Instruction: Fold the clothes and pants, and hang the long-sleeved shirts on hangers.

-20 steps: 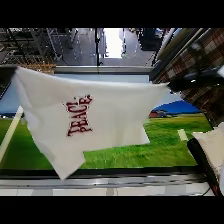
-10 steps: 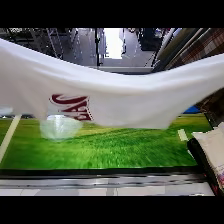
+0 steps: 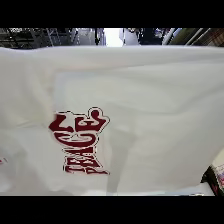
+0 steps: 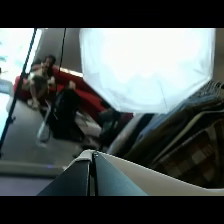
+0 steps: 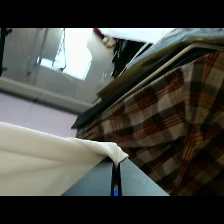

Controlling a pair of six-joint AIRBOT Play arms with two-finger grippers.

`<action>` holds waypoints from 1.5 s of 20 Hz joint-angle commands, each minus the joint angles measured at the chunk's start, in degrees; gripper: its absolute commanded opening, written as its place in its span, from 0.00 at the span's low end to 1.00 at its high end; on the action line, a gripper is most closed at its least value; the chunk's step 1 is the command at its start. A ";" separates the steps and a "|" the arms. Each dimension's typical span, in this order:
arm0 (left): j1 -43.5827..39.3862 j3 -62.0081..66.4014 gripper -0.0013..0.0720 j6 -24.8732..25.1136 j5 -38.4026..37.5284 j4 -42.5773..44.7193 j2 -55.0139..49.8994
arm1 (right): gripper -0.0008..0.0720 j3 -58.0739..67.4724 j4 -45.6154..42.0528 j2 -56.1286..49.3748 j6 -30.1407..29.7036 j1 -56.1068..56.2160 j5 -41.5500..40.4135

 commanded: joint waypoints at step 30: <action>-26.64 -11.96 0.02 14.36 20.85 9.33 -29.33 | 0.03 -8.79 8.81 -41.64 3.32 2.91 -12.07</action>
